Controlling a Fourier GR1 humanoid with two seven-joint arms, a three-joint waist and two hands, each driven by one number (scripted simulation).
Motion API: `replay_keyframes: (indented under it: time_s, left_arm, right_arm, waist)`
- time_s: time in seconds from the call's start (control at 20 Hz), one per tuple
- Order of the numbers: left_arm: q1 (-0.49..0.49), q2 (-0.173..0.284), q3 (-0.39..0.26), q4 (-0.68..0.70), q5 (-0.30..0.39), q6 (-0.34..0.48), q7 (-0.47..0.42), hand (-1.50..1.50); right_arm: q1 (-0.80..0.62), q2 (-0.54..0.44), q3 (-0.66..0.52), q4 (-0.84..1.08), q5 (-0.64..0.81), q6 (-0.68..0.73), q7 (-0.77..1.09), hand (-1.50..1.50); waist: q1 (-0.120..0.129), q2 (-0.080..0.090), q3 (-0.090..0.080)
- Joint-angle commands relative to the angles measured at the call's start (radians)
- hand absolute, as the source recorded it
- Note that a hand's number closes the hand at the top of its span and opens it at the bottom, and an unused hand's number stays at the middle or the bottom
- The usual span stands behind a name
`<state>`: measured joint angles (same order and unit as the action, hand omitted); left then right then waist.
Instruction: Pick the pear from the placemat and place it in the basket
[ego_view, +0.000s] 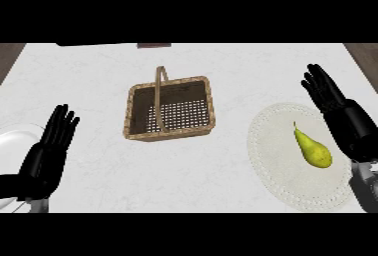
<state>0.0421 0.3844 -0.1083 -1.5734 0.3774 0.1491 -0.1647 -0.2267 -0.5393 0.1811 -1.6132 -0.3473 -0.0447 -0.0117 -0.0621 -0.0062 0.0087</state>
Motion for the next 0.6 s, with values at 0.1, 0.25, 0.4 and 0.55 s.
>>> replay_keyframes:
  time_s: [0.1,0.25,0.4,0.55]
  left_arm:
    - [-0.129,0.046,-0.063,-0.024,-0.093,-0.020,0.058,0.00]
    - [-0.181,0.115,-0.086,-0.025,-0.159,-0.064,0.042,0.00]
    - [-0.154,0.093,-0.124,-0.020,-0.157,-0.073,0.064,0.00]
    - [-0.173,0.098,-0.119,-0.014,-0.162,-0.088,0.096,0.00]
  right_arm:
    - [-0.011,-0.106,-0.077,0.157,-0.142,0.344,-0.146,1.50]
    - [-0.096,-0.158,-0.064,0.214,-0.208,0.547,-0.165,1.50]
    - [-0.003,-0.095,0.065,0.085,-0.166,0.735,-0.397,1.50]
    - [0.131,-0.064,0.101,0.020,0.120,0.652,-0.595,-1.50]
  waist:
    - [0.059,0.015,-0.004]
    - [0.086,0.030,0.000]
    - [0.062,0.017,0.001]
    - [0.043,0.004,-0.006]
